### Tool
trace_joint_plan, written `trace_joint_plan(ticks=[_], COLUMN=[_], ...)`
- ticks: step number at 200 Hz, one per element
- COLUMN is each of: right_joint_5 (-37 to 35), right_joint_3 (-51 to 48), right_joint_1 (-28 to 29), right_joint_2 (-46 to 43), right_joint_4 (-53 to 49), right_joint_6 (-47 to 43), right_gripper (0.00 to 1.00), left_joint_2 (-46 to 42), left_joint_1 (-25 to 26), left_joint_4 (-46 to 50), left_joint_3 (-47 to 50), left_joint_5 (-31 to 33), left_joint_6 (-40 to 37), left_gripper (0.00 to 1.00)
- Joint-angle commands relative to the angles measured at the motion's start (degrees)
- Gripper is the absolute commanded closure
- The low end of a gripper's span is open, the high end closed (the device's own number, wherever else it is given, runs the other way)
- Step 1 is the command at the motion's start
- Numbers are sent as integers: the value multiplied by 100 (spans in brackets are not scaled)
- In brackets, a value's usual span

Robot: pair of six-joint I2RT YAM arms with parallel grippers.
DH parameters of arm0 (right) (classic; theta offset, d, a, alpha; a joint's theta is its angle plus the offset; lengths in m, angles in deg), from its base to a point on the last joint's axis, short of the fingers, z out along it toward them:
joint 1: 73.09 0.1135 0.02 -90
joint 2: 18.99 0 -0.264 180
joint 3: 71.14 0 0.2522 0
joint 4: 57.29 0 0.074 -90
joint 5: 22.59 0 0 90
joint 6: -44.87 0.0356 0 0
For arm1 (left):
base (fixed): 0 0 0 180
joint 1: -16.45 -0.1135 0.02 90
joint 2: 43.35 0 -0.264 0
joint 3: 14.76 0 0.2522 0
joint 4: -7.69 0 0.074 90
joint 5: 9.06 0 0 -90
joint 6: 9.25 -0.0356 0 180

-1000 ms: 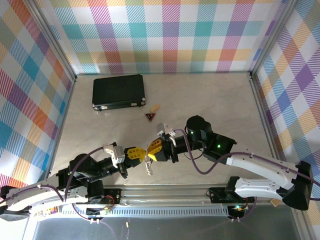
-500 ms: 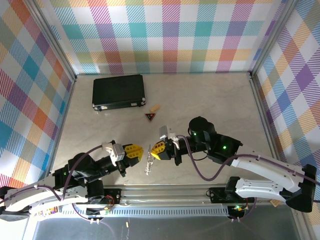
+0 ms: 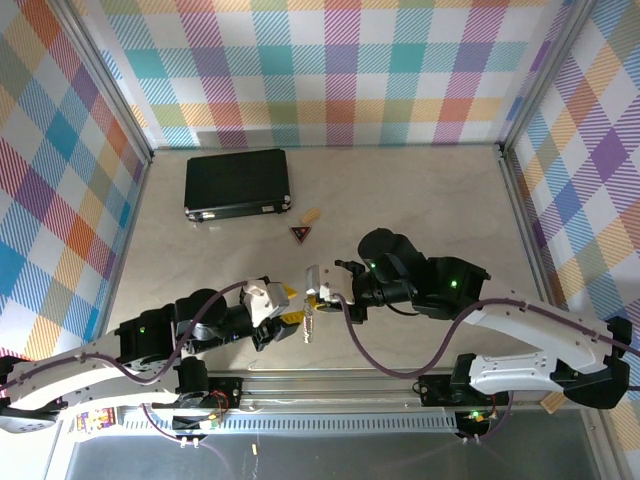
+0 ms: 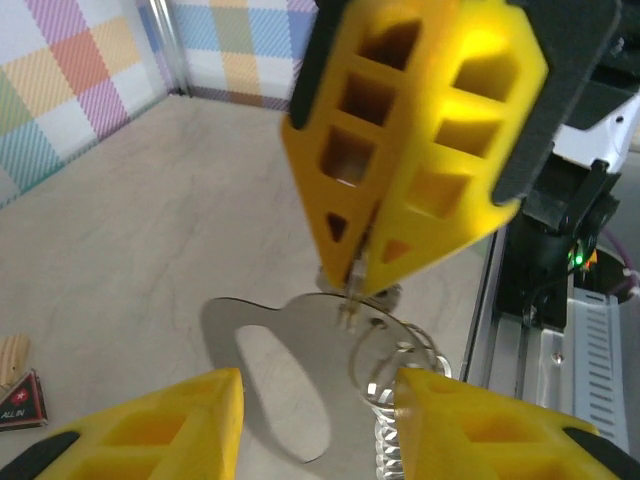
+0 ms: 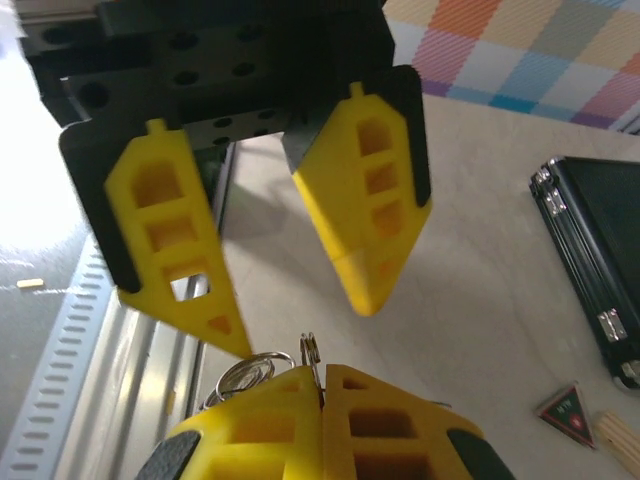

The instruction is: Put the keys on the keyring

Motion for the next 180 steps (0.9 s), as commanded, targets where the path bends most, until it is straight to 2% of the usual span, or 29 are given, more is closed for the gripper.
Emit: trace_joint_plan(ticks=[1,53,106,145,180], right_joint_5=[-218,-139,29,83,203], right_joint_3=[323,535,571,544,571], right_joint_1=[34,34,60,91,104], right_joint_2=[70,224,206,191,144], right_joint_4=[-412,-568,-575,-599,-647], right_joint_6=[-318,-226,-177,-97,-79], right_gripper=[100,100,100,100,100], left_joint_2=[-143,-381,-194,-41,118], left_joint_1=[8,9,7,5,6], left_joint_4=[-243,-836,-841,-849,-798], left_joint_3=[15,212,177,146,154], left_joint_5=[-194,-224,-252,-251,-128], left_joint_6=[-193,-278,-338,-392,-410], left_gripper=[57,57,57,61,70])
